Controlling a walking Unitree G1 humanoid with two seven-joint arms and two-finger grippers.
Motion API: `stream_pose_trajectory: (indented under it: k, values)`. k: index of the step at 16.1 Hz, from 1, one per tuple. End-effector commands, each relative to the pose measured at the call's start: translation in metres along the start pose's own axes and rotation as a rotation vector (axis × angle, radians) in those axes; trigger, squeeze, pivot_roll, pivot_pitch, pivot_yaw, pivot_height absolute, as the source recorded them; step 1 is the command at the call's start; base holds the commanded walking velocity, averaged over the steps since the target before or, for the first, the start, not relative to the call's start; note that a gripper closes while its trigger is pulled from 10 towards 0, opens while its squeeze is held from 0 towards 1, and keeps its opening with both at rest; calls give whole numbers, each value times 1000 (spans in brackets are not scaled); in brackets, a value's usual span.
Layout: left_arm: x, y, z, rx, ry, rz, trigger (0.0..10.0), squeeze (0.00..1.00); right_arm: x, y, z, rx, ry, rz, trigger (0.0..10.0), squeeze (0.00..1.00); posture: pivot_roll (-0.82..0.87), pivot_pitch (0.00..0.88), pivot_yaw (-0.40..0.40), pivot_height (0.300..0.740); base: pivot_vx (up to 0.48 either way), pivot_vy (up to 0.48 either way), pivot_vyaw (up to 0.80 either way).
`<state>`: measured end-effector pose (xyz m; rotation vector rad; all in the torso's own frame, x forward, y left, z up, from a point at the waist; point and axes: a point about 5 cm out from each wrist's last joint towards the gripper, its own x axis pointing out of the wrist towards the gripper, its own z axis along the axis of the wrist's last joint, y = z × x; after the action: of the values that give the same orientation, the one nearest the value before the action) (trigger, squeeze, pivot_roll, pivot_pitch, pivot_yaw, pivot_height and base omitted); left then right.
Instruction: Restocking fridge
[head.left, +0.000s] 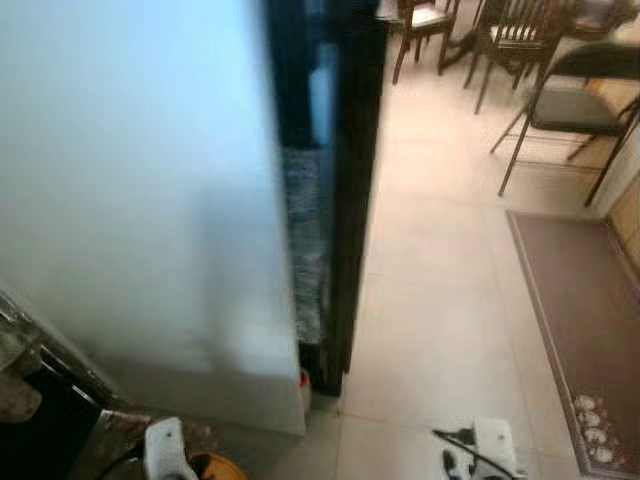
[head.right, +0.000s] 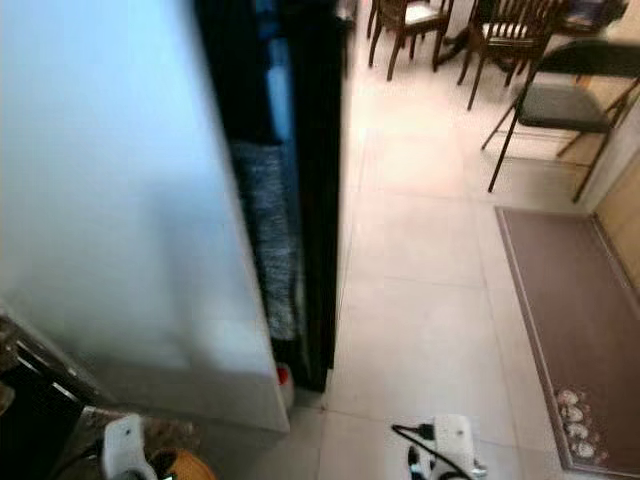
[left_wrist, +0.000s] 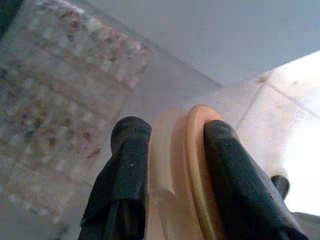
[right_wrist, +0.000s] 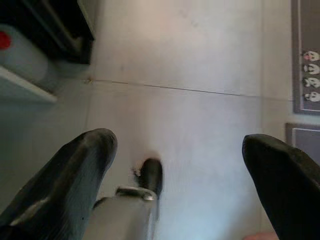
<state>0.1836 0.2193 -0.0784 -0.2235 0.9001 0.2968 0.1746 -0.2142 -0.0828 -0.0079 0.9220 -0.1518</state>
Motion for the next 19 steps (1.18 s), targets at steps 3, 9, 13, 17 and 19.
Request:
stream_pose_trajectory:
  k: [3, 9, 13, 17, 19]
  values:
    - [0, 0, 0, -2, -5, -4, 10000, 0, 1, 2, 7, 41, -28, -7, 10000, 0, -49, 43, 42, 740, 0, 0, 0]
    - [0, -1, -2, -10, -6, 1, 10000, 0, 4, -6, 37, 120, -146, -50, 10000, 0, -47, 42, 30, 740, 0, 0, 0]
    - [-1, 0, -4, -13, -6, 3, 10000, 0, 2, -26, 79, 157, -338, -118, 10000, 0, -45, 42, 23, 740, 0, 0, 0]
    - [-1, 1, -4, -7, -7, 5, 10000, 0, -13, -7, 148, 116, -694, 19, 10000, 0, -62, 38, 27, 740, 0, 0, 0]
    - [-1, 2, -3, -7, -11, 7, 10000, 0, -21, 8, 168, 108, -797, 63, 10000, 0, -57, 28, 20, 740, 0, 0, 0]
